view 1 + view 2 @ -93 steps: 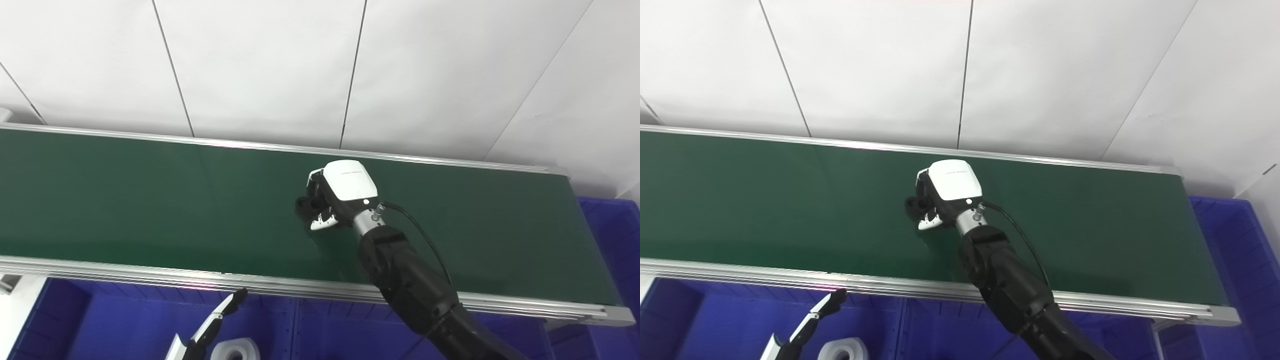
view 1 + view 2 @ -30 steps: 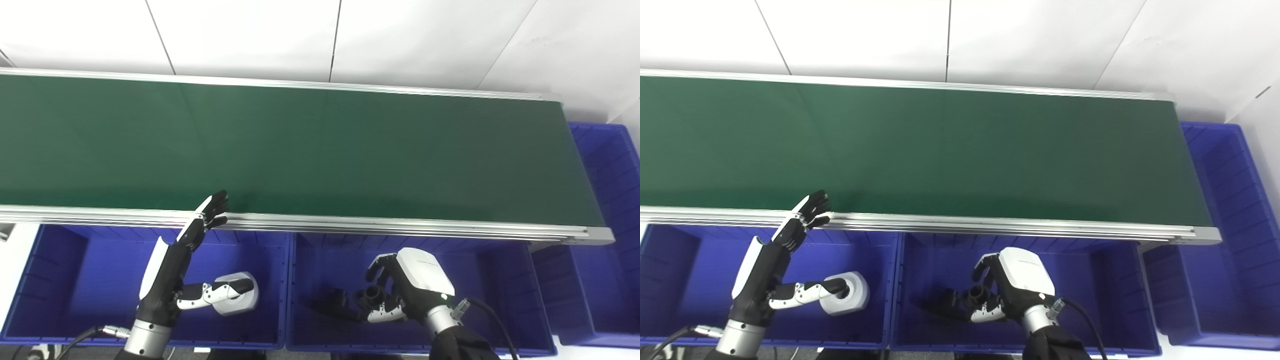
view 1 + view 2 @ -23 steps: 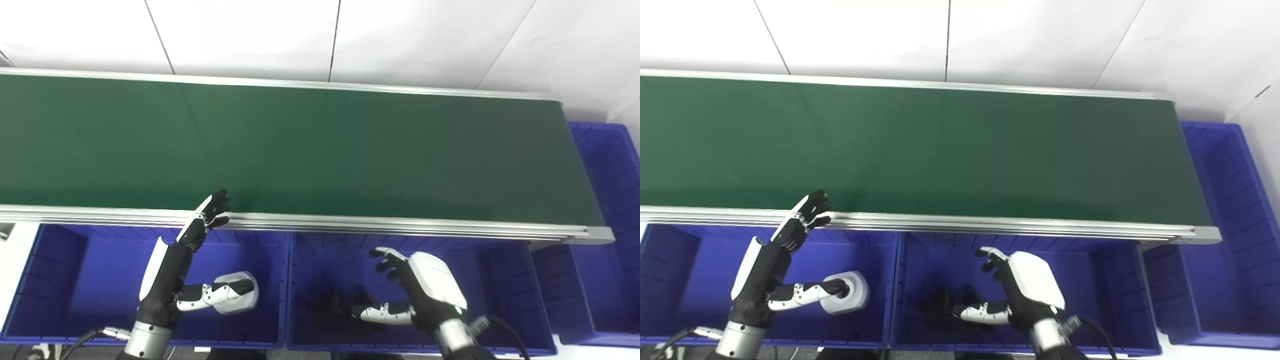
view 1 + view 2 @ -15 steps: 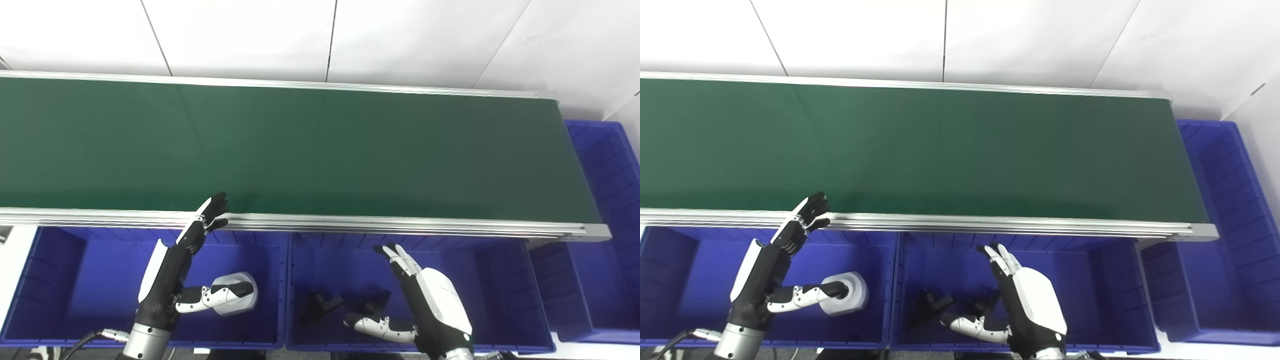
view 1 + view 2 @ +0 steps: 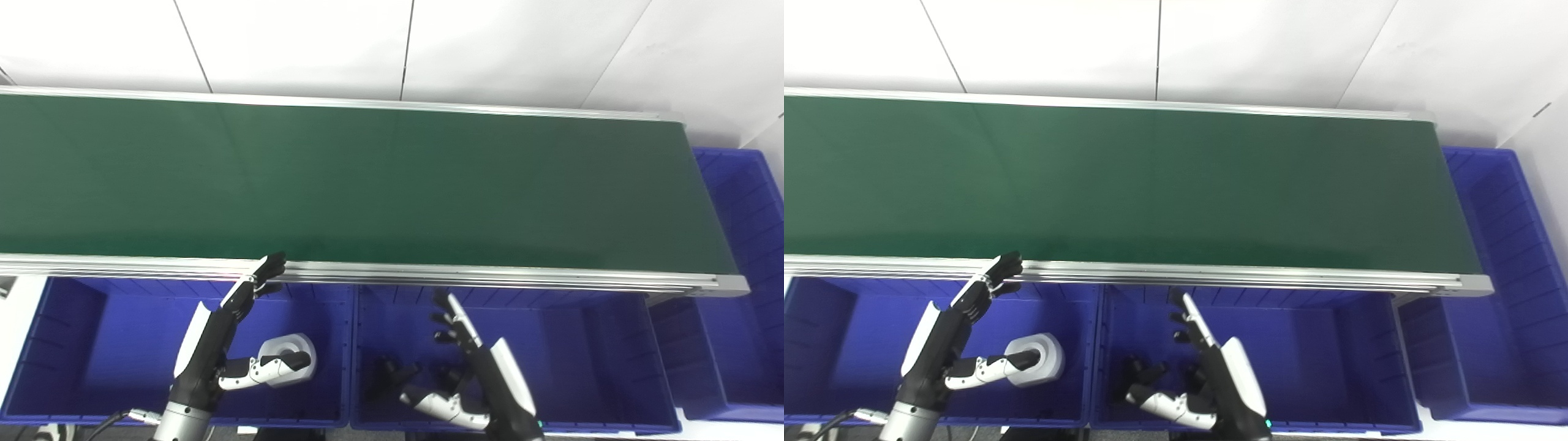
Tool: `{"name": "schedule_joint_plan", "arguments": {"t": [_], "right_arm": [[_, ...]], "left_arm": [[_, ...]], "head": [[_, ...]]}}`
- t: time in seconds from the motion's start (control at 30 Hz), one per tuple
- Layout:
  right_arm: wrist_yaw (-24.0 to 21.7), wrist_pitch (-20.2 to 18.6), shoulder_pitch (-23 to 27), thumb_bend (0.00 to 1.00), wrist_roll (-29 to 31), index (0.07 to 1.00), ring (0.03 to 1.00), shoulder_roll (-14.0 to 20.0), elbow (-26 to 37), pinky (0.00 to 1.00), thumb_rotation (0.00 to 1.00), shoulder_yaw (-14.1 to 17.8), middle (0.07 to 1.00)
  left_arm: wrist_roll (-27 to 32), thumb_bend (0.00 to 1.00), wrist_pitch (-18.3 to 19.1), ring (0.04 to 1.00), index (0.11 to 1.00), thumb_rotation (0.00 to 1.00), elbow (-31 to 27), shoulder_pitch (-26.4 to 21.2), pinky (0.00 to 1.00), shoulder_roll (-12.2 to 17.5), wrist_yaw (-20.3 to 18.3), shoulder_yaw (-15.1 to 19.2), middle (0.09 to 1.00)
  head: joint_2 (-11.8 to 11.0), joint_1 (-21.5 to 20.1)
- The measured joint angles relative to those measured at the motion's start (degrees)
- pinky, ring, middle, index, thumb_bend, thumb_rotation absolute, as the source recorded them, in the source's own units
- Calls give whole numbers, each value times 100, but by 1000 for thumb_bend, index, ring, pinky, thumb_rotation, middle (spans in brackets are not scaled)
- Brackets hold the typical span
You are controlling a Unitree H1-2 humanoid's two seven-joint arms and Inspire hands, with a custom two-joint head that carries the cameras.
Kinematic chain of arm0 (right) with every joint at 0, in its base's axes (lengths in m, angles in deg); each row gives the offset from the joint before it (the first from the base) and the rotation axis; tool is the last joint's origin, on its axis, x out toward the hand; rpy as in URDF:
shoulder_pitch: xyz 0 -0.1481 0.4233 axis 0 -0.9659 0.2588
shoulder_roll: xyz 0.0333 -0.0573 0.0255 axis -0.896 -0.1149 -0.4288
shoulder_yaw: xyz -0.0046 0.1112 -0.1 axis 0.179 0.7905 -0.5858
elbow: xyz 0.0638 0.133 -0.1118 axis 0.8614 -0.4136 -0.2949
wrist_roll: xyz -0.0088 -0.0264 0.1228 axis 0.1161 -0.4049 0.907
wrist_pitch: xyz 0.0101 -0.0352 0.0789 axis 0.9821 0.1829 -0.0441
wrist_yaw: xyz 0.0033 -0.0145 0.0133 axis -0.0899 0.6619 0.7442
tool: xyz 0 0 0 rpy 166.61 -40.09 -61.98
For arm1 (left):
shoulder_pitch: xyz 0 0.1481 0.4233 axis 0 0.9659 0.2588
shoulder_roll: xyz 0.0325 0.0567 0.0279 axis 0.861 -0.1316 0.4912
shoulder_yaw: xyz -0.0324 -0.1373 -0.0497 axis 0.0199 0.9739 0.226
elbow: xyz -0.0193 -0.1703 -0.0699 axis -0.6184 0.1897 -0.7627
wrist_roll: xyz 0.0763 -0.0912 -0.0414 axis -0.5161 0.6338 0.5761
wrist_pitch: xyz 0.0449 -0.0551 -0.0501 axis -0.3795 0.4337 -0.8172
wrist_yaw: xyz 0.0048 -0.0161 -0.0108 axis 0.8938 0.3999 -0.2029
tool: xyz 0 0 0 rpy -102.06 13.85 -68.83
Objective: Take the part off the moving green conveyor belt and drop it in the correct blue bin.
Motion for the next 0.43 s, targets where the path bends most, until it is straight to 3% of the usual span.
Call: {"name": "schedule_joint_plan", "arguments": {"t": [0.43], "right_arm": [[141, 565, 165, 802, 306, 994, 919, -305, -704, 852, 582, 227, 961]], "left_arm": [[20, 724, 0, 887, 892, 445, 346, 25, 820, 26, 103, -85, 910]], "head": [[-439, -70]]}}
